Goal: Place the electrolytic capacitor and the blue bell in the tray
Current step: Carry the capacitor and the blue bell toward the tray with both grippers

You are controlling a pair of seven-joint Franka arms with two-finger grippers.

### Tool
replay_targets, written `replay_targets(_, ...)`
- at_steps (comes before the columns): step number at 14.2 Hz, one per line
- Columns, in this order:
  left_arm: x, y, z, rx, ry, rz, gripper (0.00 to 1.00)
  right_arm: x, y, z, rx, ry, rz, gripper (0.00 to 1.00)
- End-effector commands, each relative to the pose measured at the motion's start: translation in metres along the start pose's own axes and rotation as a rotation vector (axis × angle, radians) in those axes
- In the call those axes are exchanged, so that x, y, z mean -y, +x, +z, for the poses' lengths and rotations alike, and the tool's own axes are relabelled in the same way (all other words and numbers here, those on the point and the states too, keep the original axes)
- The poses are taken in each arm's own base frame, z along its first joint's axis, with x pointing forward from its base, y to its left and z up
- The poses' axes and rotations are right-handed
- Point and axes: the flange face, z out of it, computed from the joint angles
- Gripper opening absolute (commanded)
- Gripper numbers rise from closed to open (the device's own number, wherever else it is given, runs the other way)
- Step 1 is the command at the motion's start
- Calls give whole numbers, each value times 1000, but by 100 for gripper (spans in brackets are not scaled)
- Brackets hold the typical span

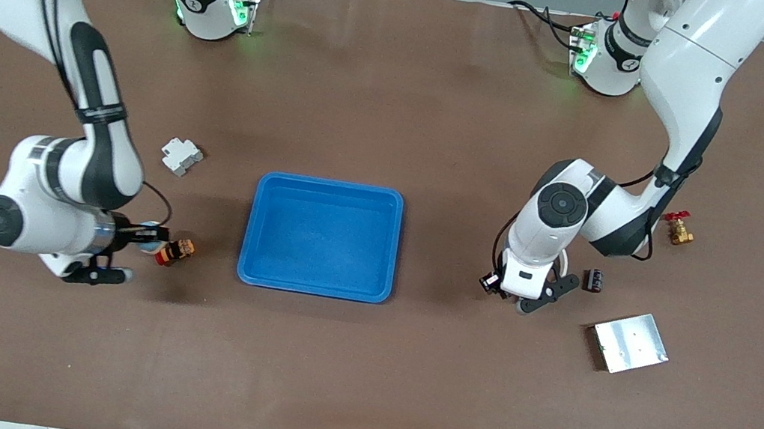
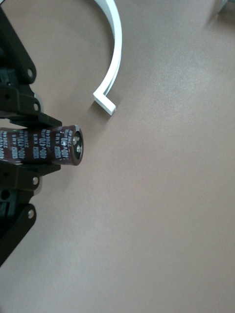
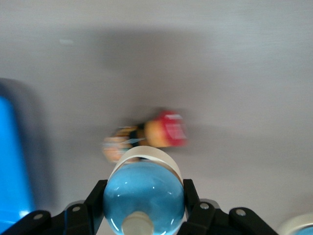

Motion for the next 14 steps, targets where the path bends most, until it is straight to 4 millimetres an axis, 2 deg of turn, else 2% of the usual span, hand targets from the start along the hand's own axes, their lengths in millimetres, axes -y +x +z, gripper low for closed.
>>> replay_targets(1,-8,-1,-23,0,-29,-129,0,87,-9,-2,-5,6,57,16)
replay_targets(2,-17,-10,-30,8,-47,-145,0,116,-13,2,-12,26,78,16)
replay_targets(4,-34,-15,-48,15,-30,-208,0,159,-23,14,-5,18,133,16)
replay_targets(6,-57,-25,-62,23,15,-251,0,186,-41,34,27,-4,162,16)
replay_targets(7,-65,-24,-69,25,22,-287,0,192,-47,46,29,-11,155,16)
replay_targets(9,-77,-29,-84,49,8,-356,0,188,-55,67,-7,-10,161,16)
replay_targets(11,-89,-28,-92,114,-17,-528,0,187,-59,79,-23,-10,160,16)
replay_targets(12,-102,-31,-95,124,-22,-574,0,191,-60,81,-23,-12,154,17)
replay_targets(13,-117,-39,-86,123,2,-627,0,192,-62,82,-15,-14,161,30)
replay_targets(14,-130,-38,-81,99,12,-690,0,192,-62,82,-11,-15,186,56)
